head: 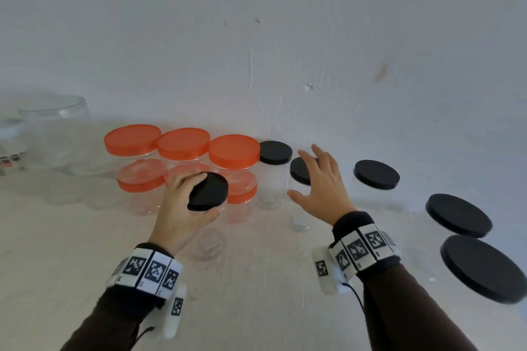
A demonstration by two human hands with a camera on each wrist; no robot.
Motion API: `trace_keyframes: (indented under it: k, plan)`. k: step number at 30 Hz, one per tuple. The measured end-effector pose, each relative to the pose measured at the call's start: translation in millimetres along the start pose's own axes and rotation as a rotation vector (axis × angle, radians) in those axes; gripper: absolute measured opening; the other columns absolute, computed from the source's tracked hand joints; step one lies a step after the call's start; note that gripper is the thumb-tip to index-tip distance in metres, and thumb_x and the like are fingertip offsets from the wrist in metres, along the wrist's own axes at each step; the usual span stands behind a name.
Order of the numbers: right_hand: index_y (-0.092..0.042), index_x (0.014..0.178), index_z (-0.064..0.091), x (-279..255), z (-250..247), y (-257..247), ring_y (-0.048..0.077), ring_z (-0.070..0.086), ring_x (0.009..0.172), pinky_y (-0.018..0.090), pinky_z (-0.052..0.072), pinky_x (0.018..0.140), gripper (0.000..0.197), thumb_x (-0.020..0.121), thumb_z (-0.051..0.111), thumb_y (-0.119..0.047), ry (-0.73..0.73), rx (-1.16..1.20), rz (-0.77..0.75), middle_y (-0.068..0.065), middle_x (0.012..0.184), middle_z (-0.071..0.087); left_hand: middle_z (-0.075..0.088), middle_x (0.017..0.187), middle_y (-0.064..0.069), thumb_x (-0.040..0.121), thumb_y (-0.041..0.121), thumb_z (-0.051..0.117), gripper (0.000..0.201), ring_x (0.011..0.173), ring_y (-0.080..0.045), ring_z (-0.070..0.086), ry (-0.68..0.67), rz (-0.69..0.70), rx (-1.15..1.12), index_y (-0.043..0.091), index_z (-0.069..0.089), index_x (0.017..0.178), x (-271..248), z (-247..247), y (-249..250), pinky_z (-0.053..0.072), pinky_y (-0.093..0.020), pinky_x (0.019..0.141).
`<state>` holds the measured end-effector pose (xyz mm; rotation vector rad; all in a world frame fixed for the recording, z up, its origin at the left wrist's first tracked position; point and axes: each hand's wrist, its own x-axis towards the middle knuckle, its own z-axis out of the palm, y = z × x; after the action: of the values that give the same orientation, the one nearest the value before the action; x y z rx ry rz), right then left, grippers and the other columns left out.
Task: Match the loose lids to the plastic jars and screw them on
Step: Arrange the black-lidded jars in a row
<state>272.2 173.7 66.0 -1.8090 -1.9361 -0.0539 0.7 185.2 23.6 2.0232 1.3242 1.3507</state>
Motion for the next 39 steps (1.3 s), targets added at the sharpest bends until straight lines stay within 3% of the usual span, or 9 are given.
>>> trace_keyframes:
  k: [3,7,11,19,23,26,31,34,39]
  plan:
    - [-0.026,0.144,0.025,10,12,-6,0.034,0.01,0.14,0.052,0.01,0.113,0.07,0.086,0.057,-0.047,-0.074,-0.187,0.086,0.006,0.154,0.015,0.042,0.123,0.009,0.055,0.059,0.062,0.083,0.117,-0.011,0.044,0.007,-0.004,-0.012,0.019,0.051,0.127,0,0,0,0.037,-0.02,0.093]
    - [-0.025,0.136,0.042,7,11,-3,0.031,0.021,0.134,0.05,0.029,0.107,0.051,0.088,0.059,-0.028,0.009,-0.096,0.108,0.004,0.143,0.035,0.041,0.123,0.011,0.058,0.057,0.068,0.079,0.117,-0.008,0.042,0.012,-0.006,-0.021,0.021,0.051,0.126,-1,1,-1,0.034,-0.013,0.089]
    - [-0.025,0.133,0.046,-11,0,6,0.027,0.026,0.13,0.045,0.034,0.104,0.049,0.086,0.061,-0.024,0.003,-0.087,0.086,0.001,0.138,0.04,0.041,0.123,0.008,0.069,0.026,0.081,0.067,0.119,-0.013,0.042,0.007,-0.007,0.006,0.017,0.051,0.127,0,3,-2,0.033,-0.016,0.091]
    - [-0.024,0.129,0.051,-65,-29,28,0.028,0.028,0.13,0.05,0.037,0.101,0.048,0.083,0.064,-0.021,0.059,-0.103,0.161,0.001,0.136,0.044,0.042,0.126,0.002,0.069,0.013,0.08,0.065,0.119,-0.017,0.043,0.012,0.001,0.012,0.011,0.051,0.127,-1,0,1,0.036,-0.028,0.095]
    - [-0.029,0.133,0.043,-68,-36,24,0.027,0.025,0.132,0.048,0.025,0.109,0.048,0.087,0.058,-0.028,-0.013,-0.205,0.195,-0.002,0.141,0.037,0.043,0.126,0.0,0.067,0.012,0.081,0.066,0.119,-0.02,0.043,0.014,0.013,0.018,0.01,0.052,0.126,1,1,2,0.039,-0.033,0.097]
    - [-0.027,0.135,0.043,-58,-39,8,0.027,0.025,0.135,0.049,0.021,0.111,0.05,0.088,0.058,-0.037,0.024,-0.242,0.195,0.001,0.146,0.033,0.043,0.124,0.005,0.067,0.018,0.082,0.066,0.118,-0.018,0.044,0.025,0.018,0.027,0.012,0.053,0.126,1,1,1,0.039,-0.03,0.096]
    - [-0.021,0.134,0.044,-16,-19,-30,0.023,0.032,0.13,0.039,0.036,0.103,0.052,0.087,0.06,-0.035,0.087,0.012,0.068,0.001,0.144,0.035,0.041,0.121,0.01,0.059,0.044,0.075,0.075,0.114,-0.009,0.042,0.022,0.009,-0.014,0.015,0.053,0.125,2,2,3,0.034,-0.017,0.091]
    - [-0.018,0.137,0.04,9,4,-42,0.024,0.031,0.13,0.038,0.039,0.1,0.055,0.088,0.06,-0.033,0.086,0.114,0.095,0.003,0.145,0.031,0.042,0.12,0.01,0.055,0.059,0.066,0.082,0.114,-0.009,0.043,0.024,0.008,-0.02,0.017,0.053,0.125,1,1,2,0.037,-0.021,0.093]
    - [-0.021,0.141,0.032,37,32,-38,0.029,0.024,0.135,0.042,0.037,0.1,0.062,0.088,0.061,-0.03,0.122,0.323,0.189,0.009,0.151,0.018,0.04,0.119,0.019,0.057,0.06,0.062,0.078,0.115,-0.004,0.041,0.031,0.02,-0.006,0.022,0.051,0.124,0,3,-2,0.034,-0.009,0.089]
